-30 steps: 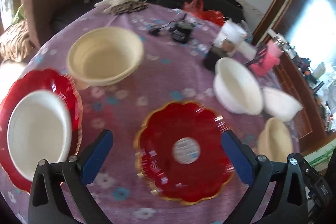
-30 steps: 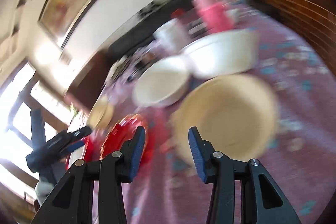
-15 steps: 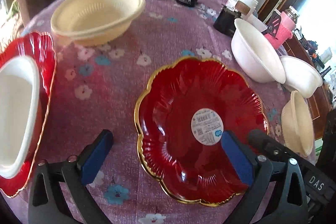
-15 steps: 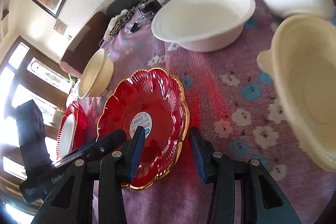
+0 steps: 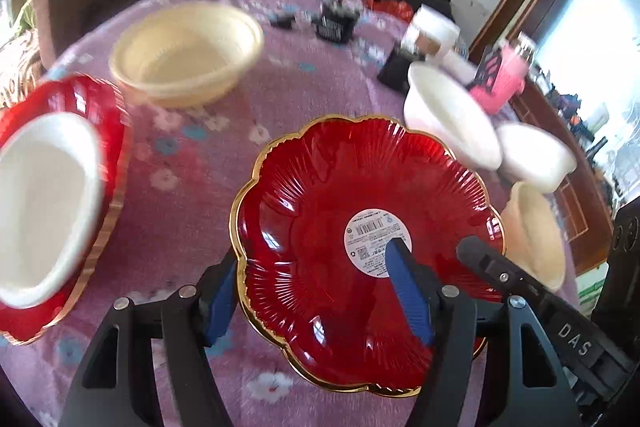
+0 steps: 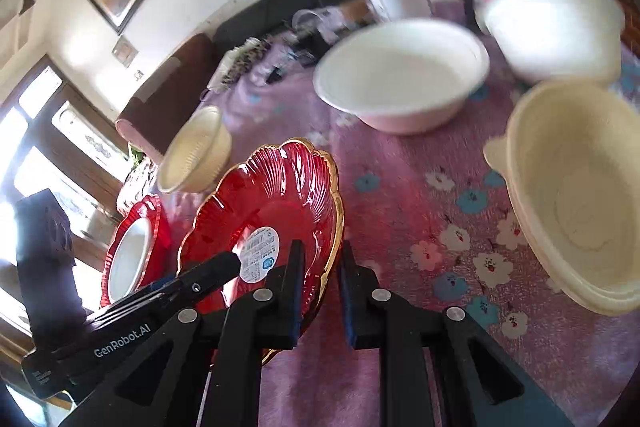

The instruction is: Organize plates and bowls

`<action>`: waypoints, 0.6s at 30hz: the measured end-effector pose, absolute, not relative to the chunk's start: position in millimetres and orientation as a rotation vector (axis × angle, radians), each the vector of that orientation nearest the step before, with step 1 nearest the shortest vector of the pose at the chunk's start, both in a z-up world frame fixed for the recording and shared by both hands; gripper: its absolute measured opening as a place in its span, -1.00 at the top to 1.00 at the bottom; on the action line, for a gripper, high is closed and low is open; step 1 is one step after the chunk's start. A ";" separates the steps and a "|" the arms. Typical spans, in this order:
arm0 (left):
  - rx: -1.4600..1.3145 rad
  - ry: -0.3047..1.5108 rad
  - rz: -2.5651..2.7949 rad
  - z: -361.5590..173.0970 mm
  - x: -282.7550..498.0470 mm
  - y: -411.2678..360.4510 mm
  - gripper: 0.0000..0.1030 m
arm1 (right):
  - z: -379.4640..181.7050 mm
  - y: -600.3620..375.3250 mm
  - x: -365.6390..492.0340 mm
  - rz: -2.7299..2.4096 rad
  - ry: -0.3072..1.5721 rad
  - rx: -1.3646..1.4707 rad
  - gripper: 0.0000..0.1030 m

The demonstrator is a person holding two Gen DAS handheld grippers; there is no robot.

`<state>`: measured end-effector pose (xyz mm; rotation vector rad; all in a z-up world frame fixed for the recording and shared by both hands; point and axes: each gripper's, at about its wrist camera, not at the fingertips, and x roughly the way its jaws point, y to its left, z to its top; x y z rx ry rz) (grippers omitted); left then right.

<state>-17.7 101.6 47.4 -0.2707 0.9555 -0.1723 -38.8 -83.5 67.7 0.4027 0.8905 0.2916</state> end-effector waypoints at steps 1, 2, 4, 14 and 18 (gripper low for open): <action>-0.279 0.929 -0.167 54.7 -23.6 107.4 -0.33 | 73.0 -79.3 -41.3 0.300 0.882 0.393 0.66; -0.287 0.901 -0.160 62.6 -30.4 114.8 -0.33 | 77.5 -75.4 -43.1 0.309 0.876 0.386 0.66; -0.305 0.847 -0.139 76.5 -43.1 132.0 -0.33 | 85.7 -60.2 -44.5 0.341 0.869 0.376 0.66; -0.372 0.744 0.071 95.1 -66.9 239.1 -0.34 | 99.5 61.9 -29.3 0.501 0.889 0.283 0.65; -0.408 0.764 0.136 81.7 -65.5 274.7 -0.34 | 92.0 105.1 -17.6 0.536 0.916 0.243 0.65</action>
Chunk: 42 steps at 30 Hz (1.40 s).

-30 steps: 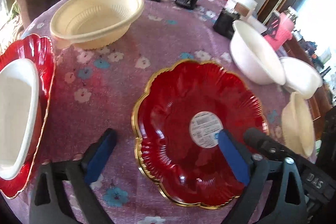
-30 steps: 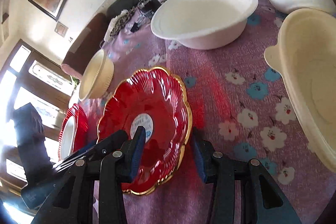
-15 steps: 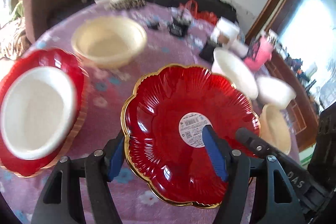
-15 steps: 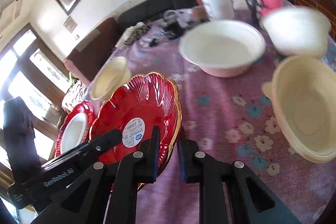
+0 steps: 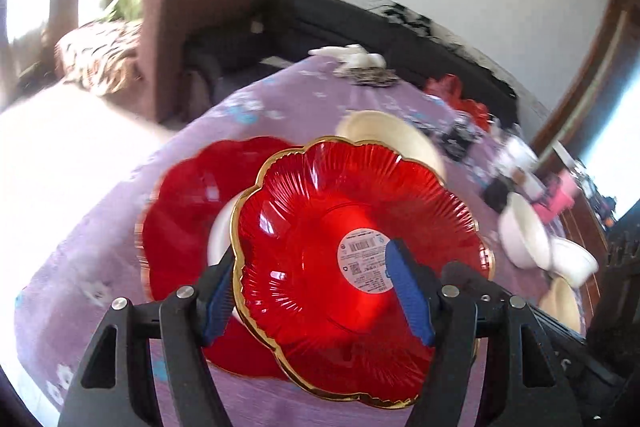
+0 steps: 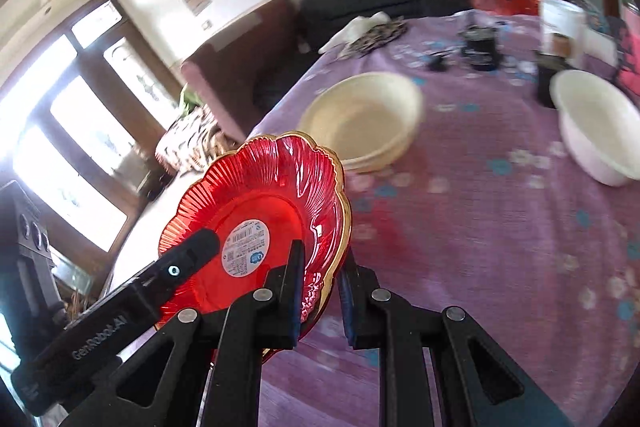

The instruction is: Organize plates and bowls

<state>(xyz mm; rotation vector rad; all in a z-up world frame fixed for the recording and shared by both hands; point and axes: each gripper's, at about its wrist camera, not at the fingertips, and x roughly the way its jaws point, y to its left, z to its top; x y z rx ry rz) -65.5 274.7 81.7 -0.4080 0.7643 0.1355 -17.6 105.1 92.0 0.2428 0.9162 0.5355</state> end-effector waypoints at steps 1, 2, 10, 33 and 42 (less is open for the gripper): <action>-0.415 0.773 0.149 77.0 -63.8 281.5 -0.34 | 89.6 114.1 -15.4 0.538 0.921 0.228 0.65; -0.424 0.781 0.159 71.8 -62.3 288.3 -0.34 | 87.6 120.8 -14.5 0.537 0.925 0.217 0.65; -0.441 0.820 0.159 51.3 -54.5 307.1 -0.34 | 73.5 144.2 -5.0 0.526 0.944 0.166 0.65; -0.479 0.678 0.176 91.5 -96.2 310.3 -0.44 | 90.4 112.2 -29.4 0.454 0.810 0.153 0.04; -0.325 0.467 0.178 137.8 -143.2 263.6 -0.86 | 94.8 69.7 -65.6 0.426 0.768 0.131 0.04</action>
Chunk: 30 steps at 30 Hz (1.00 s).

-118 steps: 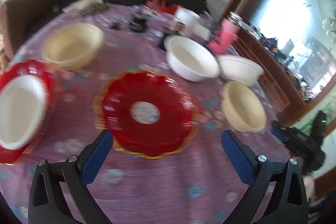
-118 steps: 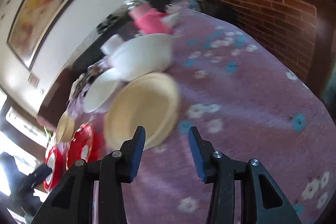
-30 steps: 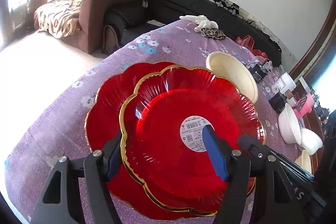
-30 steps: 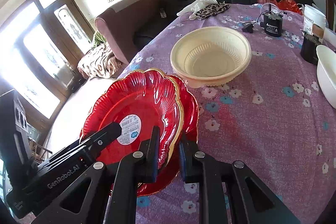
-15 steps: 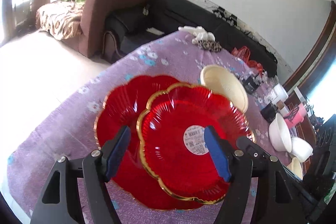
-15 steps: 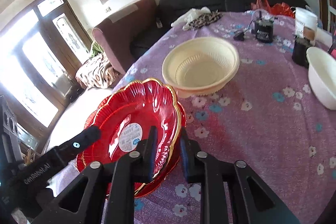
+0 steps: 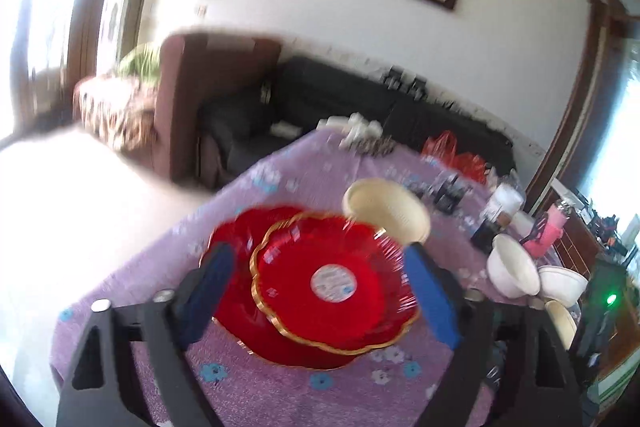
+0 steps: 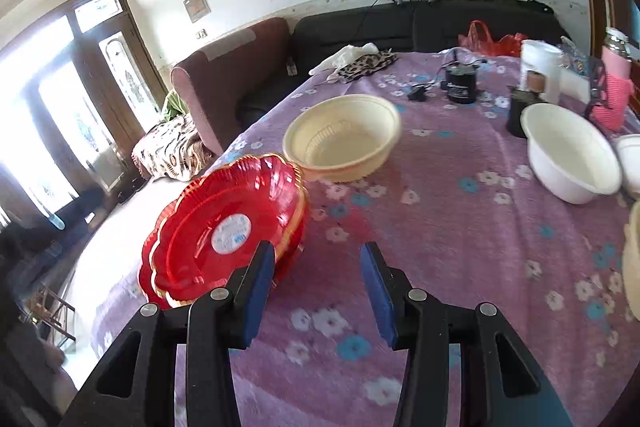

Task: Organize plates and bowls
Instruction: 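Move the right tool toward the beige ribbed bowl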

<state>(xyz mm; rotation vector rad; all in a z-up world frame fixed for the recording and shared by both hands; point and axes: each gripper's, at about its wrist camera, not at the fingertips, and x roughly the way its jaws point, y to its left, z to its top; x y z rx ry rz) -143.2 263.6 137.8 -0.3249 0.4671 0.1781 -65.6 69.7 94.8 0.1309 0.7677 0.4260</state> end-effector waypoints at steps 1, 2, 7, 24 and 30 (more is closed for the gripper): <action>-0.304 0.420 0.178 144.9 -151.0 254.3 -0.91 | 93.8 61.9 -70.3 0.417 0.763 0.126 0.02; -0.292 0.389 0.172 149.7 -155.3 248.1 -1.00 | 93.2 54.4 -74.2 0.409 0.760 0.124 0.00; -0.206 0.334 0.050 162.7 -160.9 209.3 -1.00 | 90.3 -6.5 -93.3 0.335 0.754 0.151 -0.05; -0.099 0.791 -0.233 89.3 -87.4 71.2 -1.00 | 89.9 -249.0 -122.8 -0.060 0.706 0.393 -0.18; -0.106 0.891 -0.234 64.9 -62.4 57.7 -1.00 | 84.1 -254.5 -106.0 -0.046 0.723 0.404 -0.19</action>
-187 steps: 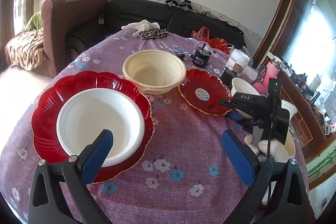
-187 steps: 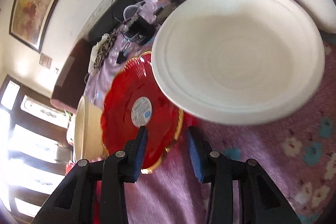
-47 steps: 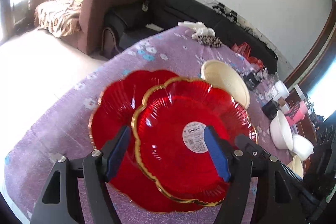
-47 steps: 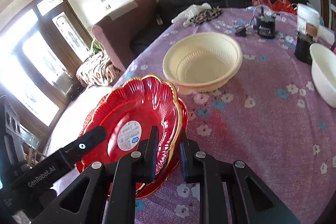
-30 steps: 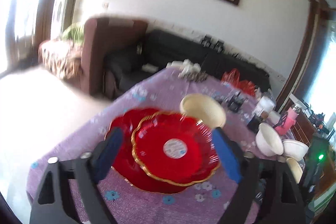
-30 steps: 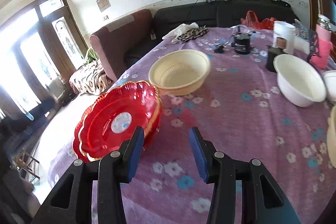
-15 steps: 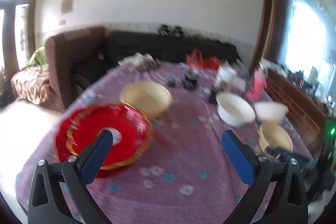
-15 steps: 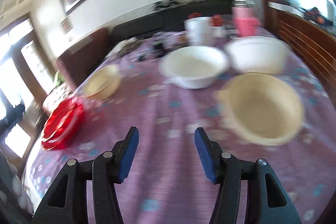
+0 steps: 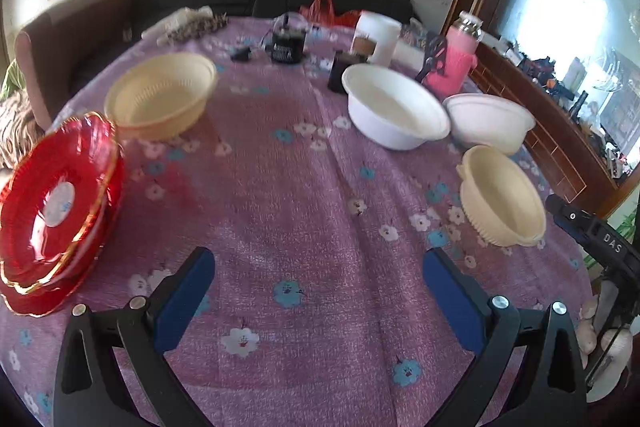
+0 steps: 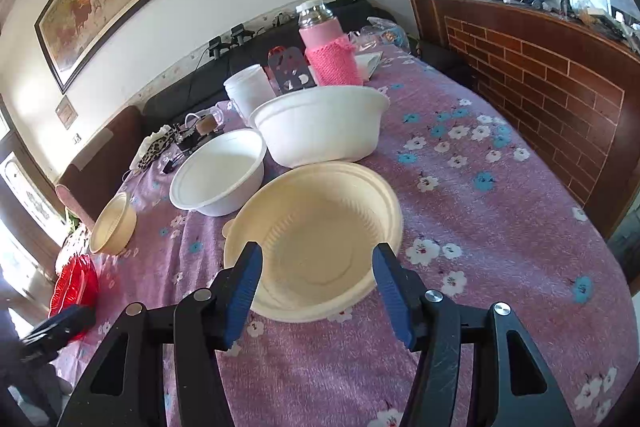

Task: Organize plates and bowls
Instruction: 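Move the right tool toward the beige ribbed bowl, then grasp the beige bowl rim with the right tool while the left tool grasps its handle rim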

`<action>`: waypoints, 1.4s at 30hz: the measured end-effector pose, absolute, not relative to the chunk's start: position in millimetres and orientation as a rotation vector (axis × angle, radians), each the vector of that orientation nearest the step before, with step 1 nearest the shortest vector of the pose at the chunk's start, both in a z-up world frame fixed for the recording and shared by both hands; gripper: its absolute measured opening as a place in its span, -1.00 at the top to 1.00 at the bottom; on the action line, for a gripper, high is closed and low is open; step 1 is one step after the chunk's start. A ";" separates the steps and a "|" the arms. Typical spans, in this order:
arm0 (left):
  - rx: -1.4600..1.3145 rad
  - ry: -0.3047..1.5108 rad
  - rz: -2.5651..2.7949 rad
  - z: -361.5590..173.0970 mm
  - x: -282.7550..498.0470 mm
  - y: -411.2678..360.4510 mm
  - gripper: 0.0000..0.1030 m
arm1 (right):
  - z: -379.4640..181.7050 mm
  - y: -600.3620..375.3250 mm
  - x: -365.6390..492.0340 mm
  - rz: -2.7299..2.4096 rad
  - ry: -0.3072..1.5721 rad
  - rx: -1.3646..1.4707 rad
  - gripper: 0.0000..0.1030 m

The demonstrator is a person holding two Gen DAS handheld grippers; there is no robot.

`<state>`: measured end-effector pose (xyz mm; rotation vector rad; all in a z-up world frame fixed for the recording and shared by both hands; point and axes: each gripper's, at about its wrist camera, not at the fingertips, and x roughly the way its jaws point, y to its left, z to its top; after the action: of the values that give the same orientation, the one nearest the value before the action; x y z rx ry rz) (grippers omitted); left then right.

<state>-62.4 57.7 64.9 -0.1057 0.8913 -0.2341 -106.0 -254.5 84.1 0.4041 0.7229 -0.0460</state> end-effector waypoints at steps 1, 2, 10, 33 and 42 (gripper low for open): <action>-0.111 0.899 -0.230 62.4 -59.3 58.4 -1.00 | 82.6 -252.0 -101.5 -0.042 0.727 0.402 -0.19; -0.116 0.906 -0.225 60.3 -56.2 59.8 -1.00 | 81.3 -249.2 -97.3 -0.038 0.730 0.399 -0.19; -0.150 0.953 -0.226 45.3 -34.7 66.9 -1.00 | 81.1 -248.3 -81.1 -0.069 0.712 0.376 -0.19; -0.186 0.998 -0.421 45.8 5.4 -19.3 -1.00 | 35.0 -310.5 -61.8 -0.155 0.806 0.550 -0.19; -0.209 1.120 -0.507 16.4 36.7 -83.7 -0.99 | 25.2 -310.0 -54.3 -0.127 0.835 0.568 -0.19</action>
<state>36.7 -83.7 16.4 -0.2090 1.1200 -0.5075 -54.3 -310.0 25.2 0.5682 0.8350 -0.1265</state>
